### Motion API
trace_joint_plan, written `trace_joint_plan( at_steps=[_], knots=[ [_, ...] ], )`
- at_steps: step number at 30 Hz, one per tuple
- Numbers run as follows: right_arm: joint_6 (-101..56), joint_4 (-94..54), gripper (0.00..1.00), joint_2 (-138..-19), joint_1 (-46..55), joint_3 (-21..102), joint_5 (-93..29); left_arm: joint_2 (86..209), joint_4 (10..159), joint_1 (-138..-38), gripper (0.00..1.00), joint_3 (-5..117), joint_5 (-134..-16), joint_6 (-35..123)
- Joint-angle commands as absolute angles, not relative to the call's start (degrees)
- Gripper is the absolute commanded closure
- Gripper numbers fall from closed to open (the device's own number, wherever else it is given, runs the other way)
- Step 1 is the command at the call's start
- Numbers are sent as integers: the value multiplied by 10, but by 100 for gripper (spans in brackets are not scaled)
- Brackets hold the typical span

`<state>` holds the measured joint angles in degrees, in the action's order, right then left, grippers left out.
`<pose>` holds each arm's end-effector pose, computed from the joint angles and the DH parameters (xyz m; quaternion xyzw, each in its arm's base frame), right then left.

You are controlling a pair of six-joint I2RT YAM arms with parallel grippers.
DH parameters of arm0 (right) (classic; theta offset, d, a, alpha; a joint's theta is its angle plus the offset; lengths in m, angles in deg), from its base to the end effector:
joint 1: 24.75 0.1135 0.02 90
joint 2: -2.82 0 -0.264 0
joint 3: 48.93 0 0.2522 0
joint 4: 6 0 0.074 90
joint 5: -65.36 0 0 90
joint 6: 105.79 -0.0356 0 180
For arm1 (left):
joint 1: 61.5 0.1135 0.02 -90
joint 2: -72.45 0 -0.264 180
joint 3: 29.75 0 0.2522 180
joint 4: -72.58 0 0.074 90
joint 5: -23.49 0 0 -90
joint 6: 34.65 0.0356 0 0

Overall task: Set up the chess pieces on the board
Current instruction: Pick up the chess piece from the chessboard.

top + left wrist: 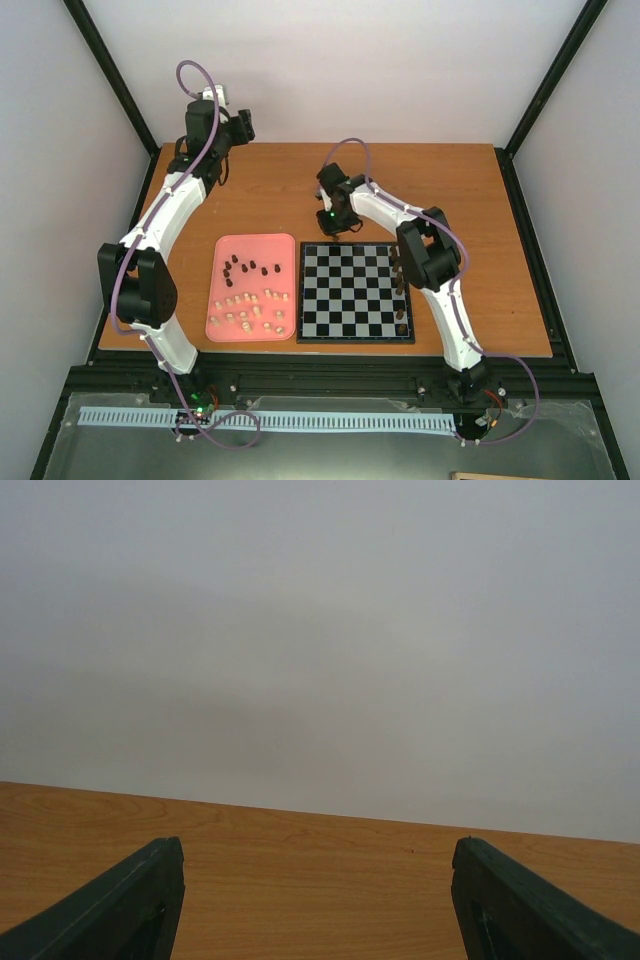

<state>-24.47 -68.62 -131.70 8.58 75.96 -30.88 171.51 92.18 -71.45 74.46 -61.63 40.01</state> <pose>0.4049 0.2709 0.1554 -0.2188 0.9620 0.1054 0.1245 0.4130 -0.0694 0.3695 -0.0632 0.7876 -0.1011 0.6045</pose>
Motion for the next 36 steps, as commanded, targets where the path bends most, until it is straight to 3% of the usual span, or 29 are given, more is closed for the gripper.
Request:
trace_joint_plan(
  at_steps=[1,12,21,36],
  knots=[
    [-256,-622,97,-1252,80,720,-286,1720,906,-711,24,748,-609,410],
    [-302,-342,97,-1046,54,495,-262,1724,905,-711,20,749,-670,392],
    [-312,-202,97,-904,50,313,-247,1718,892,-711,20,739,-767,365],
    [-304,-198,97,-684,49,129,-187,1734,860,-715,22,722,-875,341]
  ],
)
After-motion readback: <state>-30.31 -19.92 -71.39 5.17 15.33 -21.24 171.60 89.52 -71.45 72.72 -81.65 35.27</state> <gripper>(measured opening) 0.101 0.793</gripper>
